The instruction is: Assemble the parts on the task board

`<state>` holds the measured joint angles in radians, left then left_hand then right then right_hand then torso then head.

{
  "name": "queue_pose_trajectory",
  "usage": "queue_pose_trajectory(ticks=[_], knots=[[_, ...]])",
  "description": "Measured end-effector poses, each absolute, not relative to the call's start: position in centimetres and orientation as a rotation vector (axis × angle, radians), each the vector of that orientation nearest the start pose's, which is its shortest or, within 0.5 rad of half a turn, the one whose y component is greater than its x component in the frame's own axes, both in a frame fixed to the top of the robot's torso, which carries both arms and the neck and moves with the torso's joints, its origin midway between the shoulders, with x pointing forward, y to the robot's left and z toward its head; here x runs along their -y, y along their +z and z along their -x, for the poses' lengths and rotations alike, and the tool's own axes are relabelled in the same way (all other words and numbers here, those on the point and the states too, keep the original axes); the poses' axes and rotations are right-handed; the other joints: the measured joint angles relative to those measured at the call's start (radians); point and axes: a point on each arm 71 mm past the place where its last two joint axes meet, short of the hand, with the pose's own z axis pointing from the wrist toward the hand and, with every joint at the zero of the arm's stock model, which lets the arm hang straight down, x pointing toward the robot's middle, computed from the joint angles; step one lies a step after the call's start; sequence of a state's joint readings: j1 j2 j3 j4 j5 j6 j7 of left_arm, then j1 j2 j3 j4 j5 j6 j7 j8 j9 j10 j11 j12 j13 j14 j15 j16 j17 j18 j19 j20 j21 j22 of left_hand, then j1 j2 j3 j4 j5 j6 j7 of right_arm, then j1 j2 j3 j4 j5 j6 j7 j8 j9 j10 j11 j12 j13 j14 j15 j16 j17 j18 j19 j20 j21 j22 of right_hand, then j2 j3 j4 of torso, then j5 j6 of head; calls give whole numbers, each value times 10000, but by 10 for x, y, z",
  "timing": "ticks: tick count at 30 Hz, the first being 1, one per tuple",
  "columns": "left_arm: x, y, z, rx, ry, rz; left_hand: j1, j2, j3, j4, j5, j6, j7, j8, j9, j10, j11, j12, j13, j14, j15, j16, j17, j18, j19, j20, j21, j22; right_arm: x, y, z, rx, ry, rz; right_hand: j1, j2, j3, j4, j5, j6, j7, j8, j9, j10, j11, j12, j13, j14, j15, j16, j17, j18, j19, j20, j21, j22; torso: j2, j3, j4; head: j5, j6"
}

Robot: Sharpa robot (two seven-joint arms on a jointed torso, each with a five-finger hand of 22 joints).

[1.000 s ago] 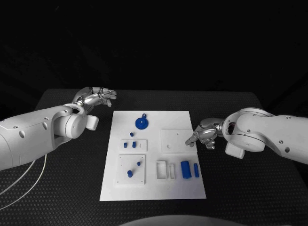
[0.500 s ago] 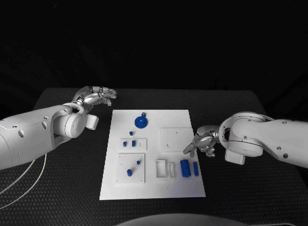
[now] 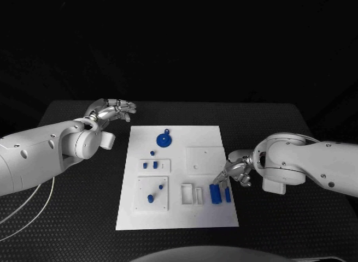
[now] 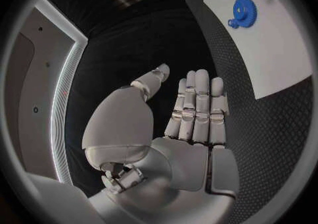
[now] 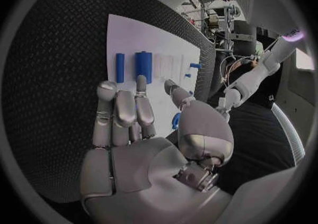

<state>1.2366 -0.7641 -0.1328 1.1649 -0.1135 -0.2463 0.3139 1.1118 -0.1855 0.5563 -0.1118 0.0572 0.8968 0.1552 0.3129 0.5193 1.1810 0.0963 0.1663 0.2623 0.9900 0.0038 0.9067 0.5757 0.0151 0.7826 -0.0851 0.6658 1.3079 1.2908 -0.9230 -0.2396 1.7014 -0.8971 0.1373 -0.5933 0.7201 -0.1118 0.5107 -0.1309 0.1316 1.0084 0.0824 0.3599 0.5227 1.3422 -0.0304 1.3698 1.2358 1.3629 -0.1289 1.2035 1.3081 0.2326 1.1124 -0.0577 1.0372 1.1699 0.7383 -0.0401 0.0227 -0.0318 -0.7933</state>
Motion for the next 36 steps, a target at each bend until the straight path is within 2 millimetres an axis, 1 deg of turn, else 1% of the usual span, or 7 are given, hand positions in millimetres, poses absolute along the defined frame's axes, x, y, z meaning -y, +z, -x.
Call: queue_pose_trajectory(ticks=[9, 14, 16, 24, 26, 28, 36], knots=[[-282, -213, -541, -14902, -12229, 10586, 0, 0, 0, 0, 0, 0, 0, 0, 0, 0, 0, 0, 0, 0, 0, 0, -1, 0, 0, 0, 0, -1, 210, -256, -415, -25658, 3856, -1979, -119, -120, 0, 0, -155, 20, -21, 0, 12, 0, 0, 0, 21, 0, 1, 0, -1, 0, 1, 2, 0, -1, 1, 5, 7, -1, -15], [-282, -213, -541, -14907, -12238, 10585, 0, 0, 0, 0, 0, 0, 0, 0, 0, 0, 0, 0, 0, 0, 0, 0, 1, -1, 0, 0, 0, -2, 208, -260, -415, -25693, 3767, -1865, -237, -239, 76, 68, -295, 22, -23, -49, 23, -1, 0, -12, 47, 1, 2, 0, -2, 0, 1, 3, 0, -2, 2, 5, 8, 12, -30], [-282, -213, -541, -14910, -12242, 10585, 0, 0, 0, 0, 0, 0, 0, 0, 0, 0, 0, 0, 0, 0, 0, 0, 7, 0, 0, 0, 0, -2, 208, -261, -415, -25694, 3736, -1826, -258, -345, 128, 66, -348, 22, -24, -93, 24, -1, 0, -67, 60, 1, 3, 0, -2, -1, 1, 3, 0, -2, 1, 5, 8, 15, -39], [-283, -213, -541, -14902, -12228, 10593, 0, 0, 0, 0, 0, 0, 0, 0, 0, 0, 0, 0, 0, 0, 0, 0, 7, 0, 0, 0, 0, -3, 207, -265, -416, -25661, 3563, -1635, -327, -516, 284, 222, -653, 36, -39, -152, 60, -3, 0, -117, 103, 3, 6, -1, -24, 0, 0, 5, 0, -3, 2, 5, 8, 40, -58], [-283, -213, -541, -14902, -12227, 10594, 0, 0, 0, 0, 0, 0, 0, 0, 0, 0, 0, 0, 0, 0, 0, 0, 7, 0, 0, 0, 0, -3, 207, -265, -416, -25656, 3536, -1588, -326, -516, 307, 245, -658, 26, -29, -152, 60, -3, 0, -117, 108, 3, 6, -1, -26, 1, 0, 6, 0, -3, 3, 5, 8, 41, -64], [-283, -213, -541, -14903, -12228, 10594, -36, 35, 0, 0, 0, 0, 0, 0, 0, 0, 0, 0, 0, 0, 0, 0, 7, -1, 0, 0, 0, -3, 205, -266, -416, -25661, 3519, -1532, -352, -623, 340, 279, -658, 10, -14, -152, 69, -4, 1, -123, 108, 3, 7, -1, -26, 1, 0, 6, 0, -4, 2, 5, 8, 41, -70], [-283, -213, -540, -14908, -12232, 10598, -33, 33, -54, -1, 0, 0, 0, 0, 0, 0, 0, 0, 0, 0, 0, 0, 6, 0, 0, 0, 0, -4, 203, -274, -414, -25765, 3427, -1381, -445, -740, 427, 366, -736, 3, -8, -152, 98, -5, 1, -149, 166, 5, 12, -1, -36, 0, -12, 20, 0, -5, 2, 5, 8, 60, -96]])
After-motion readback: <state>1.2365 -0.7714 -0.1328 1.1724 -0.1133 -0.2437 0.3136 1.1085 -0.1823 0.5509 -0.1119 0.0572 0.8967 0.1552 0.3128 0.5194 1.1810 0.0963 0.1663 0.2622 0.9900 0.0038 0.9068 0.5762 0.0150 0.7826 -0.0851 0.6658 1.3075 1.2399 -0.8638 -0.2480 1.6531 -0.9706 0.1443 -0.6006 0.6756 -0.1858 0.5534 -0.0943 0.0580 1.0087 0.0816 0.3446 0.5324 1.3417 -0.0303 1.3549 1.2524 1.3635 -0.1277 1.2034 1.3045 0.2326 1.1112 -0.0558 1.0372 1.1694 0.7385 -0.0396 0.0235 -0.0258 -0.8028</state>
